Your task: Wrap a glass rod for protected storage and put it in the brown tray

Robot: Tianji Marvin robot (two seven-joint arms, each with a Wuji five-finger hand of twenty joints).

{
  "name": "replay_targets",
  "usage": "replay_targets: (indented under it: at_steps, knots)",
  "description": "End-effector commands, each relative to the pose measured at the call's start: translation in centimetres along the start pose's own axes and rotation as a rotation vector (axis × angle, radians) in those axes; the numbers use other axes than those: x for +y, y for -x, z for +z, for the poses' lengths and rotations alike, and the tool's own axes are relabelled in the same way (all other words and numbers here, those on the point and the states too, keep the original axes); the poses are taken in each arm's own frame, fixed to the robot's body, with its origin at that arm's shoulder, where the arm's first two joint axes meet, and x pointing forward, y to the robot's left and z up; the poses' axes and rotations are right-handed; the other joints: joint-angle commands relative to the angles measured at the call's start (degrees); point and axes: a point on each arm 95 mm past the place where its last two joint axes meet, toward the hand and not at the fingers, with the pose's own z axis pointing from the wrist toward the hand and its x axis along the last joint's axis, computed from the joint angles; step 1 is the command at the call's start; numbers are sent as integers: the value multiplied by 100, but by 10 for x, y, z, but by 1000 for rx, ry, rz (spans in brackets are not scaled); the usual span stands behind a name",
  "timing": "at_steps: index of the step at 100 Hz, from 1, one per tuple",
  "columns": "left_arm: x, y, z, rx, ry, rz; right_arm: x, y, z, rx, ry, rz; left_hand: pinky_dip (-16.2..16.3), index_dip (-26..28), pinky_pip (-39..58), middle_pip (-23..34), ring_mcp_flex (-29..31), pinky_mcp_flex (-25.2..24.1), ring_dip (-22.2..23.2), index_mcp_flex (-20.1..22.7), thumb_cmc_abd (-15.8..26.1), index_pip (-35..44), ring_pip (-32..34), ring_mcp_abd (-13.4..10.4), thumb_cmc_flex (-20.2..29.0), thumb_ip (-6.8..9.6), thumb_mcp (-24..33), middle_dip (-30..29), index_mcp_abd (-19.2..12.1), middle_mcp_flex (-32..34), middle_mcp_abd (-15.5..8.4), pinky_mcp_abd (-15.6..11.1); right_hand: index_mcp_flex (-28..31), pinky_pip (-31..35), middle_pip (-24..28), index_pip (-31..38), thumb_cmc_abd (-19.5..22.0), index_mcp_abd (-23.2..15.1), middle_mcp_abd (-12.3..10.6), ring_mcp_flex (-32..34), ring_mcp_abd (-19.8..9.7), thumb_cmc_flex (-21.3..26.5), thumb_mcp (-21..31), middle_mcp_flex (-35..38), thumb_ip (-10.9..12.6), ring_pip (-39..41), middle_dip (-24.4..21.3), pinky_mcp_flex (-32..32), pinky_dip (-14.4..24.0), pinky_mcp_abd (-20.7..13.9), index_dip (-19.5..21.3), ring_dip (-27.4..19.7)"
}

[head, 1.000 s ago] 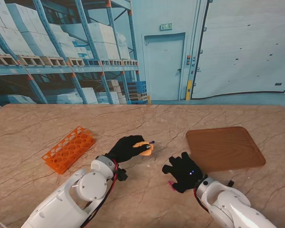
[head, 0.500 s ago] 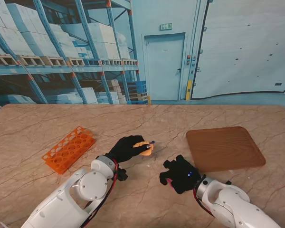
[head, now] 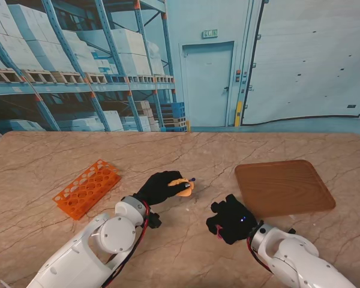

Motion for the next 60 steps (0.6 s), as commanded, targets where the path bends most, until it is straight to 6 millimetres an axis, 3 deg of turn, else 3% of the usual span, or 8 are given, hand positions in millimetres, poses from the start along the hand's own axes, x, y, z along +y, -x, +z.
replay_targets:
  at_steps: [1,30,38,60]
  knots:
    - [3,0,-1,0,5,-7,-1,-2,-2,-2,0,0,172,-24,1414,234,396,-58,8,32,-55,4,802,151,52,18,232,-4,-48,299,-288,-168,100,-80,16,-11,224,323,24,17,29,-209,-143,73,-245,53,-29,-47,60,66,-180,9]
    - [6,-1,1,-11,-6,39,21,12,-12,-49,98,2,146,-40,1414,260,395,-61,5,-26,-348,41,790,172,177,15,278,7,-39,291,-322,-142,171,-32,31,-70,316,552,53,168,74,-175,-443,321,-372,117,32,59,90,83,-373,58]
    - [7,-1,1,-5,-7,67,28,16,-13,-72,136,24,59,-101,1414,382,399,-65,-4,-13,-438,125,772,76,161,-18,284,22,-89,374,-388,-153,198,0,46,-89,349,599,63,212,91,-167,-526,408,-412,153,52,91,103,81,-424,79]
    - [12,1,3,-2,4,107,51,22,-7,-142,272,93,-33,-180,1414,693,402,-78,-64,161,-593,111,831,15,-309,4,362,23,91,564,-477,-31,119,132,132,-88,485,721,168,254,161,-85,-725,478,-383,323,127,120,128,85,-459,158]
